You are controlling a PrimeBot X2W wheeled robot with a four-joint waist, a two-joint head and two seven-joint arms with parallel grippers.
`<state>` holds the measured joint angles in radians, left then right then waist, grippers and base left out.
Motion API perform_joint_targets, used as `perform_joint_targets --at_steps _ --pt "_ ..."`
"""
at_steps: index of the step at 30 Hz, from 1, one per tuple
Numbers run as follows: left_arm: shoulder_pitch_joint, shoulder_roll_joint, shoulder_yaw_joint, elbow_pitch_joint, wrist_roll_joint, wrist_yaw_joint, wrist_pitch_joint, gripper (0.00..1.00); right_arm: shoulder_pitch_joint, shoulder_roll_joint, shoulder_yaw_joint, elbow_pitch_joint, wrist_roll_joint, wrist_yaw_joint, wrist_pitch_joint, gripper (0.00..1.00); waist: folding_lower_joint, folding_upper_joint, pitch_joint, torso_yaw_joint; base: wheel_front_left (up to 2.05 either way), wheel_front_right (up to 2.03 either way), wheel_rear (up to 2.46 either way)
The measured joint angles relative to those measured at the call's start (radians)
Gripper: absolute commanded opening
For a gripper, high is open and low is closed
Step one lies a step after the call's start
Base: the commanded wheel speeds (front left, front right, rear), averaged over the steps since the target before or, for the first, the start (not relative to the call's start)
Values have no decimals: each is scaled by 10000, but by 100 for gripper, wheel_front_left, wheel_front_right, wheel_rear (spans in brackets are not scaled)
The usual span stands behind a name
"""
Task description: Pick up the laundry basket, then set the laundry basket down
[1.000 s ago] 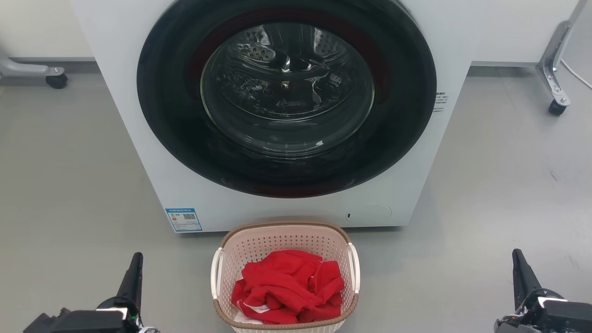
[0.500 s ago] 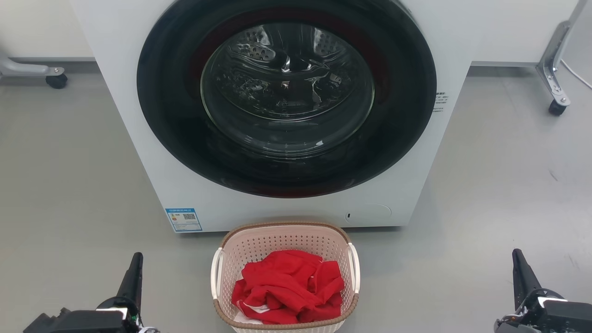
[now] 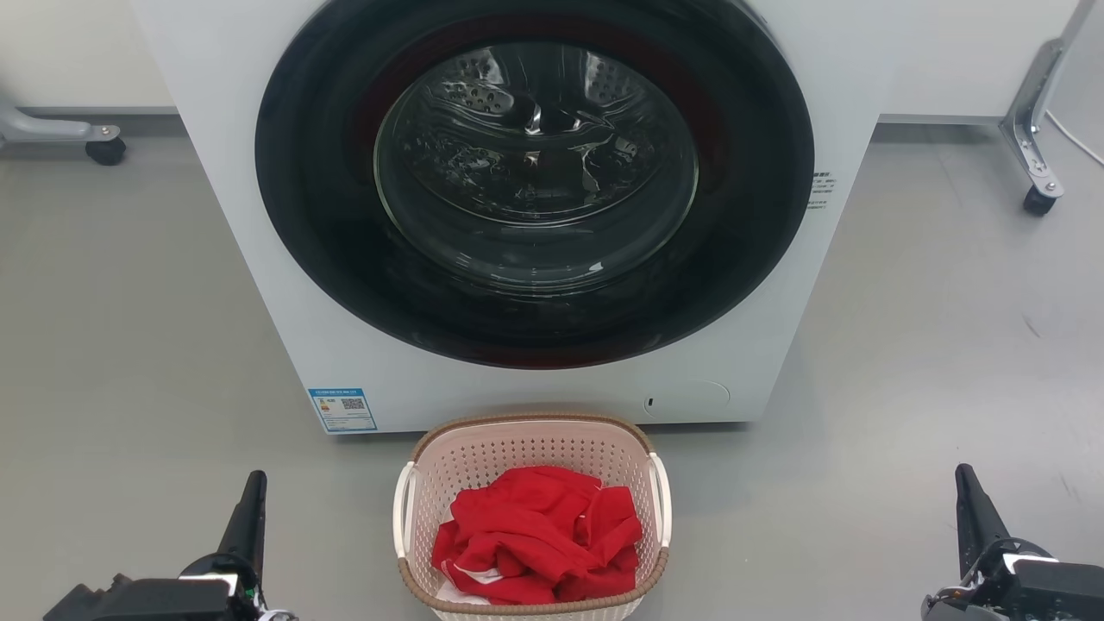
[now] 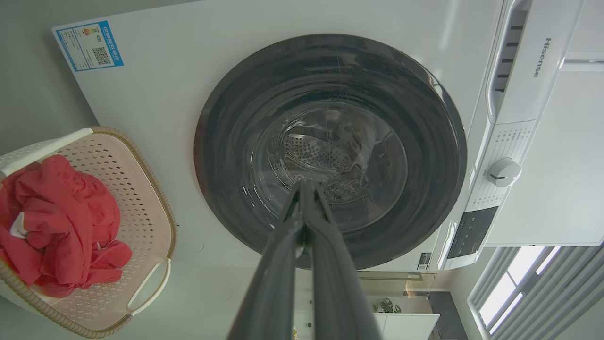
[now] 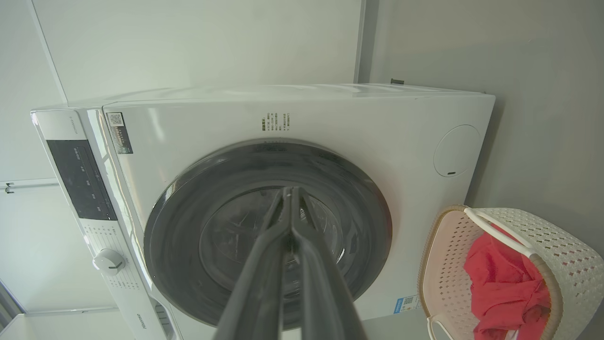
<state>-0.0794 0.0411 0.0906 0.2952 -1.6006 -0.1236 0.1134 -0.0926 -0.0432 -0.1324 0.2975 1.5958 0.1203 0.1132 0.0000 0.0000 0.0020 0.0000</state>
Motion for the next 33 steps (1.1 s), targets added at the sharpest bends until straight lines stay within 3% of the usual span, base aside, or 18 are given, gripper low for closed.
perform_joint_targets --at_steps 33 --pt "0 0 0 -4 0 0 2 0 0 0 0 -2 0 2 0 0 0 0 0 0 0 0 0"
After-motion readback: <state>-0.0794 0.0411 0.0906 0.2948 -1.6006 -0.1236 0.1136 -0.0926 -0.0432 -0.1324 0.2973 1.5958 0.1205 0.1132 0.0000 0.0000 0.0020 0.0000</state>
